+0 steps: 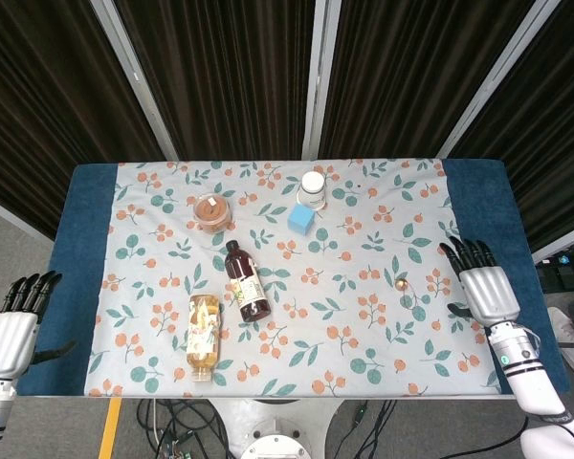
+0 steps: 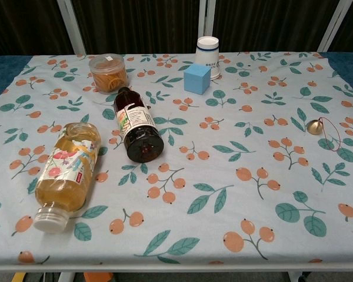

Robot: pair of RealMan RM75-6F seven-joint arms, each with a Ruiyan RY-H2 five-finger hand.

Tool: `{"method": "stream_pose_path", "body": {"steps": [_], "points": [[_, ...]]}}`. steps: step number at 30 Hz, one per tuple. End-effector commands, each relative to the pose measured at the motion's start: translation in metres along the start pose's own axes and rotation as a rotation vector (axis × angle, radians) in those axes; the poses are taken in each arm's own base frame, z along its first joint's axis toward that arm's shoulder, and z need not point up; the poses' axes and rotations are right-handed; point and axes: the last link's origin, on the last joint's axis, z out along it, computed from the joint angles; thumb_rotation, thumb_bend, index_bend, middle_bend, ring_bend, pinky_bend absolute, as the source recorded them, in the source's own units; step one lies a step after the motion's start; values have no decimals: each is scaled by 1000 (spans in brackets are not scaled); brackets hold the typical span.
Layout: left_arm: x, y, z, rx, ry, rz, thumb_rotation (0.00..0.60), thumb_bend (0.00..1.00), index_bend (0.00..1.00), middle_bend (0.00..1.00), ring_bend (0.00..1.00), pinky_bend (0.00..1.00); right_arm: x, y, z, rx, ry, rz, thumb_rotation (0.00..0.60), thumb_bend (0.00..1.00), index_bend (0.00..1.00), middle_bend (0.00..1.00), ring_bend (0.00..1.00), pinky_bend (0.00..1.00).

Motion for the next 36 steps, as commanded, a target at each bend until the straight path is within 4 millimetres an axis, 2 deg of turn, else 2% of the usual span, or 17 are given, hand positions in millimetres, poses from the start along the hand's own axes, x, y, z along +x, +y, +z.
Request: {"method": "stream_pose_path", "body": {"steps": [1, 6, 12, 15, 22, 31, 36], "points": [[0, 0, 0, 1, 0, -1, 600, 0, 46, 51, 0, 39, -6, -12, 23, 29, -34, -27, 600, 23, 0, 0, 0, 0], [0, 0, -1, 3, -3, -2, 600, 0, 47, 51, 0, 39, -13, -27, 43, 54, -66, -43, 600, 55, 67, 0, 0, 0], [-4, -3, -1, 14, -18, -10, 600, 0, 48, 54, 0, 39, -16, -36, 55, 72, -78, -60, 600, 98, 188, 0, 0, 0], [-6, -4, -1, 15, -29, -12, 600, 0, 48, 54, 0, 39, -17, -38, 59, 76, -83, -61, 600, 119, 238, 0, 0, 0], [-4, -2, -1, 5, -26, -13, 600, 0, 49, 54, 0, 39, -20, -44, 65, 95, -104, -84, 600, 122, 261, 0, 0, 0], [-6, -4, -1, 10, -33, -13, 600, 0, 59, 55, 0, 39, -24, -50, 68, 101, -106, -74, 600, 127, 339, 5, 0, 0], [-6, -4, -2, 9, -35, -13, 600, 0, 59, 54, 0, 39, -24, -52, 70, 105, -107, -73, 600, 170, 402, 20, 0, 0]]}}
